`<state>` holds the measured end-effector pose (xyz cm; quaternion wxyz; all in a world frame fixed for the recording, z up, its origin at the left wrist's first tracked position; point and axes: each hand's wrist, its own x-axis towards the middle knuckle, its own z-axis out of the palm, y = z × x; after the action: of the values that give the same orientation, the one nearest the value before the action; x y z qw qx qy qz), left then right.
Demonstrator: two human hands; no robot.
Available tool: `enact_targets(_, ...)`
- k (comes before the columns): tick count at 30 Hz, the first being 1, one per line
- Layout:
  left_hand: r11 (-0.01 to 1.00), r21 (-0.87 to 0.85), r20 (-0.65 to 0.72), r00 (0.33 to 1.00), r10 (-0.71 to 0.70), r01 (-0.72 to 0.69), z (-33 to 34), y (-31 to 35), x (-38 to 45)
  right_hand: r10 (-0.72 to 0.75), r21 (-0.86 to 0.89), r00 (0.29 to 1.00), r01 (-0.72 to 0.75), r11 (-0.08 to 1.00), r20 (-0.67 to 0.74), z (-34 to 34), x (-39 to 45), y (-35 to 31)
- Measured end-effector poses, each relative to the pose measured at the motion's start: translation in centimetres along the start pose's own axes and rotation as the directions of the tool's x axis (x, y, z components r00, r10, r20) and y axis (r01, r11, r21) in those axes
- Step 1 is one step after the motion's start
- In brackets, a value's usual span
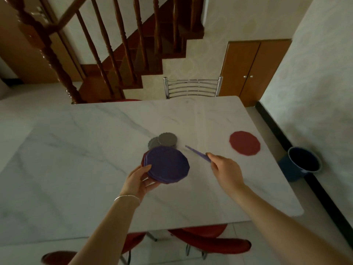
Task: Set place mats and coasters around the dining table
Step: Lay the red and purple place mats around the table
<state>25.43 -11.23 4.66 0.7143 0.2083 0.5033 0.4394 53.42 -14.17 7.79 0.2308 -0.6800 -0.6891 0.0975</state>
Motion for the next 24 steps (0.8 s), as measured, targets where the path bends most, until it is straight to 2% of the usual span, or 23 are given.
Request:
enact_targets(2,1.000,-0.023,-0.033,0.999,-0.008,0.007,-1.4,0.1,-0.3,-0.008,-0.032,1.000,0.009,0.999,0.028,1.5,-0.9,0.0)
enact_targets(5,0.997,-0.075,-0.085,0.996,-0.024,0.018,-3.4,-0.1,-0.8,-0.124,-0.121,0.989,0.133,0.984,0.076,4.3,-2.5,0.5)
enact_targets(8,0.993,-0.119,-0.117,0.992,-0.040,0.026,-4.6,-0.5,-1.4,-0.065,-0.276,0.928,0.175,0.945,0.368,7.6,-4.5,1.7)
enact_targets(10,0.991,-0.131,-0.131,0.990,-0.045,0.028,-5.0,-0.7,-1.8,0.006,-0.321,0.880,0.167,0.932,0.475,9.1,-6.1,2.6)
enact_targets(16,0.991,-0.133,-0.149,0.988,-0.044,0.024,-4.5,-1.4,-2.2,0.066,-0.329,0.863,0.120,0.937,0.501,10.7,-8.2,3.3)
enact_targets(24,0.992,-0.118,-0.154,0.986,-0.059,0.041,-4.4,-2.4,-2.3,0.001,-0.286,0.864,0.165,0.944,0.503,11.1,-9.2,3.4)
